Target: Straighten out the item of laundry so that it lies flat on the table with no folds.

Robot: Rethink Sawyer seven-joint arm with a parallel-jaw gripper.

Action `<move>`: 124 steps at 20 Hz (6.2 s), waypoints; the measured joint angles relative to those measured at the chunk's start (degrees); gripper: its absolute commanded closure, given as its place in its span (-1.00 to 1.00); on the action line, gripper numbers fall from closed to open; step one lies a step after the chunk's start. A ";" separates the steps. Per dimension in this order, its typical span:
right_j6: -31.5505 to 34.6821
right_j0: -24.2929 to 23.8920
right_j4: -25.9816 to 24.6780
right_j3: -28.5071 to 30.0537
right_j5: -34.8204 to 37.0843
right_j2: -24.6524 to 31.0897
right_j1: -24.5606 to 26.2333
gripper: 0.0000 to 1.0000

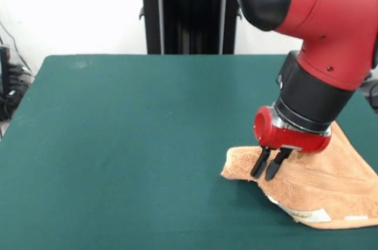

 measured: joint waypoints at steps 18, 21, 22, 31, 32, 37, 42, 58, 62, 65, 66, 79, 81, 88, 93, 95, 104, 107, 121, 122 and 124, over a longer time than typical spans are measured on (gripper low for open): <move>12.96 17.31 1.32 7.97 12.85 -16.94 -11.10 1.00; 13.06 18.58 1.32 8.97 13.53 -19.01 -12.92 1.00; 13.06 18.81 1.31 9.32 13.53 -19.53 -13.33 1.00; 14.60 20.06 -1.19 11.97 9.65 -25.20 -11.91 1.00; 15.06 20.17 -1.68 12.11 8.53 -25.61 -11.36 1.00; 20.41 21.69 -4.82 12.70 -2.19 -29.07 -5.75 1.00; 26.42 22.54 -5.35 12.73 -11.13 -31.61 -0.01 1.00; 31.62 18.68 -6.54 14.75 -18.89 -32.78 5.67 1.00; 31.62 16.93 -8.43 16.57 -18.89 -32.81 4.09 1.00; 31.62 15.53 -10.48 18.35 -19.03 -33.01 2.14 1.00; 31.62 15.13 -11.02 18.71 -19.22 -33.05 1.69 1.00; 31.62 10.79 -15.34 19.93 -26.65 -33.54 2.79 1.00; 31.62 10.57 -15.34 19.79 -28.30 -33.92 4.75 1.00; 31.62 10.62 -14.96 19.25 -31.25 -35.25 11.89 1.00; 31.62 10.55 -13.71 19.24 -31.93 -35.26 16.04 1.00; 31.62 10.56 -13.23 19.16 -31.94 -35.36 17.14 1.00; 31.62 10.08 -11.76 19.11 -31.94 -35.48 17.78 1.00; 31.62 9.20 -11.77 19.10 -31.94 -35.48 16.43 1.00; 31.41 -2.95 -11.91 18.29 -22.73 -26.38 2.22 -1.00; 31.34 -3.50 -11.93 18.32 -21.02 -25.75 0.91 -1.00; 31.18 -4.77 -11.95 18.35 -16.07 -23.88 -3.07 -1.00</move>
